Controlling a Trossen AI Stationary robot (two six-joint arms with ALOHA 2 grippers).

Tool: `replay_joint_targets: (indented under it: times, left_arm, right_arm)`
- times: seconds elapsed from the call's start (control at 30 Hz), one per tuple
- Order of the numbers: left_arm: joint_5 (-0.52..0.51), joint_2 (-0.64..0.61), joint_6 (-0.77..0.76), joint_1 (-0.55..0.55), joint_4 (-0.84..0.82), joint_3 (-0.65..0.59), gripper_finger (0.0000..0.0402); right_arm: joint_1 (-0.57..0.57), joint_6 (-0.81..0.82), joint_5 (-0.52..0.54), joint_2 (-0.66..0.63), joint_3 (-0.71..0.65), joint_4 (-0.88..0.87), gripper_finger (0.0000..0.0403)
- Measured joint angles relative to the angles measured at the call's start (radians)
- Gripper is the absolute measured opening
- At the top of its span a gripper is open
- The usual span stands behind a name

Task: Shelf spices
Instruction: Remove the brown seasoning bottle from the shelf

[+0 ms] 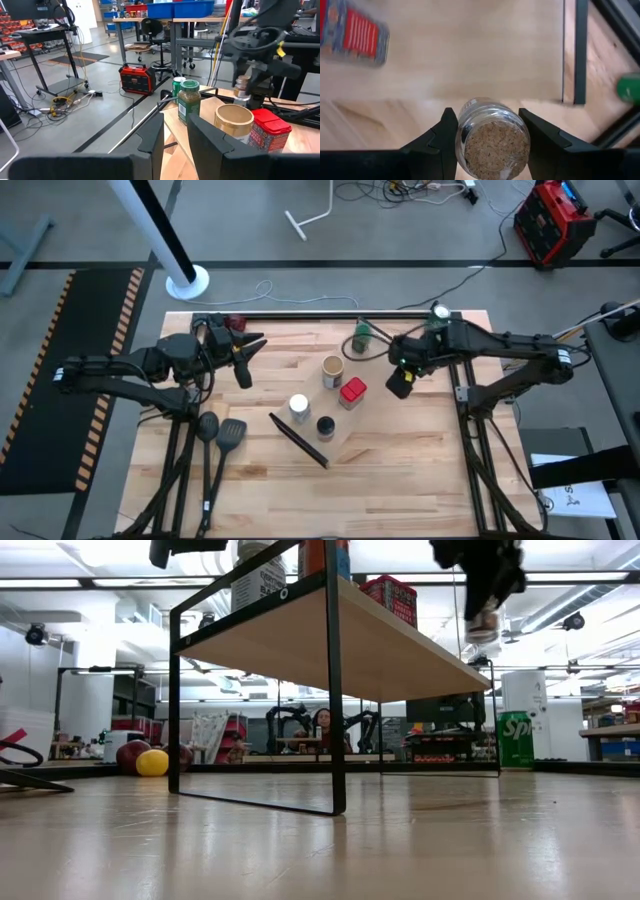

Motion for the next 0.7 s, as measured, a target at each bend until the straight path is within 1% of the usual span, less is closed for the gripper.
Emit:
replay_joint_targets:
  times: [0.17, 0.23, 0.43, 0.5, 0.57, 0.7]
  left_arm:
    - [0.0, -0.003, -0.008, 0.0, -0.009, 0.0, 0.0073]
    - [0.0, -0.006, -0.01, 0.0, -0.014, 0.0, 0.0073]
    - [0.001, -0.026, -0.011, -0.001, -0.021, 0.0, 0.0073]
    - [0.001, -0.03, -0.016, -0.001, -0.026, 0.0, 0.0073]
    - [0.001, -0.034, -0.018, -0.001, -0.028, 0.0, 0.0073]
    - [0.002, -0.038, -0.018, -0.001, -0.032, 0.0, 0.0073]
  right_arm:
    - [0.128, 0.123, 0.001, -0.016, -0.03, -0.015, 0.0155]
    - [0.19, 0.184, 0.022, -0.017, -0.055, -0.014, 0.0155]
    - [0.37, 0.382, 0.077, -0.007, -0.194, 0.017, 0.0155]
    - [0.419, 0.436, 0.079, -0.008, -0.258, 0.066, 0.0155]
    - [0.465, 0.477, 0.079, -0.01, -0.33, 0.152, 0.0155]
    - [0.533, 0.522, 0.078, -0.01, -0.467, 0.258, 0.0155]
